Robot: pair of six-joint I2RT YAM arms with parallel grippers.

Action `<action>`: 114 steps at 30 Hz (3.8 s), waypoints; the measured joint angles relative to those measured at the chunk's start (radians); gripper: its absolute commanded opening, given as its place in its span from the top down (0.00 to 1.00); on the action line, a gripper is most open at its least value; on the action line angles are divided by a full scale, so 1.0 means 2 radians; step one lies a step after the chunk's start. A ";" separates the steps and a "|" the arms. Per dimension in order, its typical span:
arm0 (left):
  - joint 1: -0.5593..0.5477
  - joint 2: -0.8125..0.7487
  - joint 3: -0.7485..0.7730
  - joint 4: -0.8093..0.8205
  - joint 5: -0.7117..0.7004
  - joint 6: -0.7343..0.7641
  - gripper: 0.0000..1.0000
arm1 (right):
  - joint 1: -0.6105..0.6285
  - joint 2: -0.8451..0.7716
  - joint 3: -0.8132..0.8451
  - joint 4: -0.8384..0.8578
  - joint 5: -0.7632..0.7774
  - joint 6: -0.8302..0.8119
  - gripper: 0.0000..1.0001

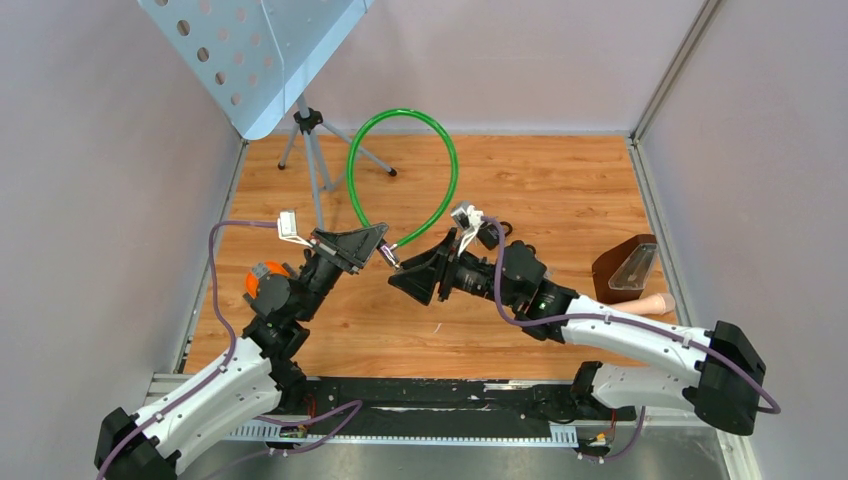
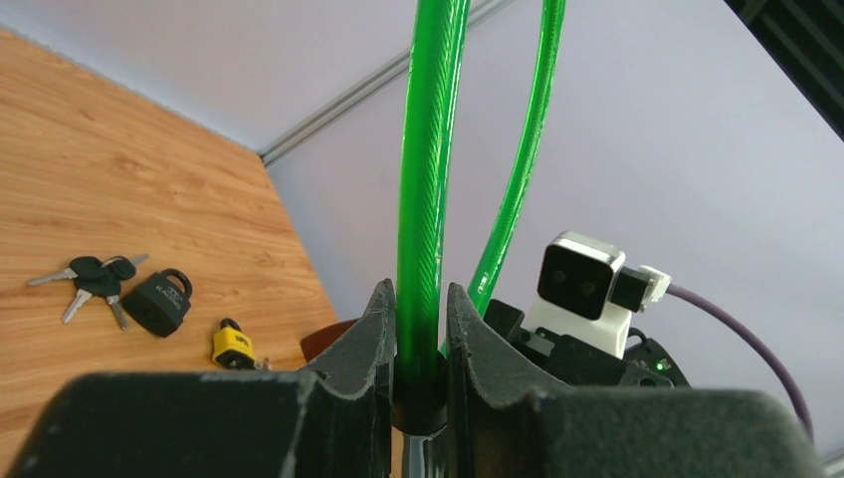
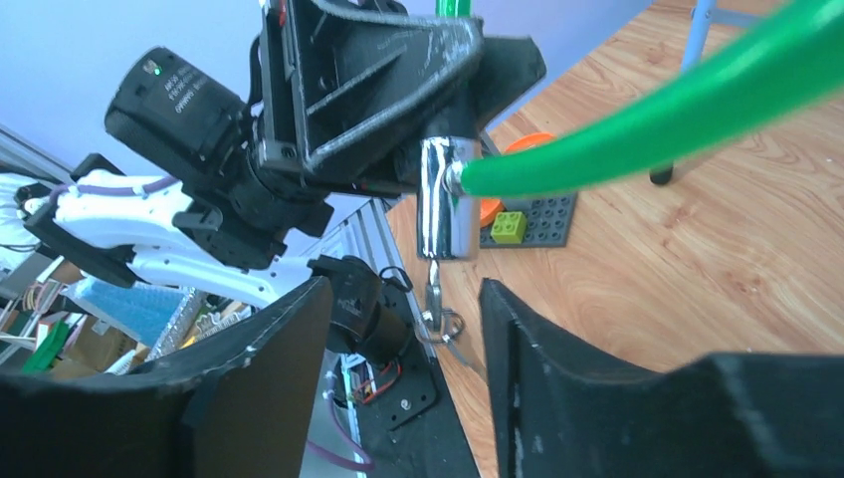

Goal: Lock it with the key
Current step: Lock the lock, then place the lock at the center of the board.

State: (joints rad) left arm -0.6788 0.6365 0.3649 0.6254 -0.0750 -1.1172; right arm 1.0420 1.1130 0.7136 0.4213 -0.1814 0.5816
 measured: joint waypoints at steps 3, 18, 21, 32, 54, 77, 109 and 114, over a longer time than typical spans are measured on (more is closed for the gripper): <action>0.000 0.001 0.000 -0.001 0.000 0.000 1.00 | 0.000 0.016 0.021 -0.004 0.000 -0.003 0.63; 0.001 0.002 0.000 -0.023 -0.002 0.001 1.00 | -0.001 0.028 0.035 -0.041 0.006 -0.005 0.66; 0.001 0.002 0.000 -0.026 -0.002 0.001 1.00 | -0.001 0.033 0.035 -0.046 0.014 -0.005 0.70; 0.001 0.002 0.000 -0.039 -0.006 0.004 1.00 | 0.000 0.041 0.036 -0.064 0.041 -0.003 1.00; -0.013 0.013 -0.001 -0.125 -0.056 0.011 1.00 | 0.001 0.063 -0.003 -0.042 0.034 -0.036 1.00; 0.001 -0.034 -0.028 -0.063 -0.107 0.047 1.00 | -0.030 0.040 -0.047 -0.117 -0.087 0.010 1.00; 0.000 0.216 -0.052 -0.139 0.007 0.051 0.91 | -0.069 0.061 -0.046 -0.166 0.187 0.102 1.00; 0.000 0.228 -0.063 -0.141 0.013 0.051 0.48 | -0.071 0.141 -0.033 -0.133 0.189 0.113 1.00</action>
State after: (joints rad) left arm -0.6785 1.0931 0.2382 0.3435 -0.0486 -1.0142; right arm 0.8997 1.3949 0.6479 0.1555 0.1967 0.8074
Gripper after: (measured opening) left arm 0.237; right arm 0.007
